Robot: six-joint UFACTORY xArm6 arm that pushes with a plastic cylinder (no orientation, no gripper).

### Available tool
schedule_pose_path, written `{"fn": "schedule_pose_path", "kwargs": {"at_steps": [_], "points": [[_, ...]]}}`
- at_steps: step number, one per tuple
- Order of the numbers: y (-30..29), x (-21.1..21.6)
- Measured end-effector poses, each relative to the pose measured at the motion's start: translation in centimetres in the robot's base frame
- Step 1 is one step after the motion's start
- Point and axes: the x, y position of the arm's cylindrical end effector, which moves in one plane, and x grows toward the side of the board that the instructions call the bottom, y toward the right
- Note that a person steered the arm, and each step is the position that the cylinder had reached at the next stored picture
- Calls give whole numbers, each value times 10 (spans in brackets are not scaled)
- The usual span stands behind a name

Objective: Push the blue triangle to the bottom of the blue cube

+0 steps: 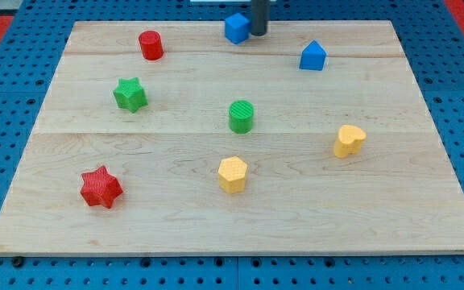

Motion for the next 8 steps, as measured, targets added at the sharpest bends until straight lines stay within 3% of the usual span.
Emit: {"fn": "schedule_pose_path", "kwargs": {"at_steps": [1,2,4,6,8], "points": [[-32,18],[-27,62],[40,126],[121,107],[67,71]]}}
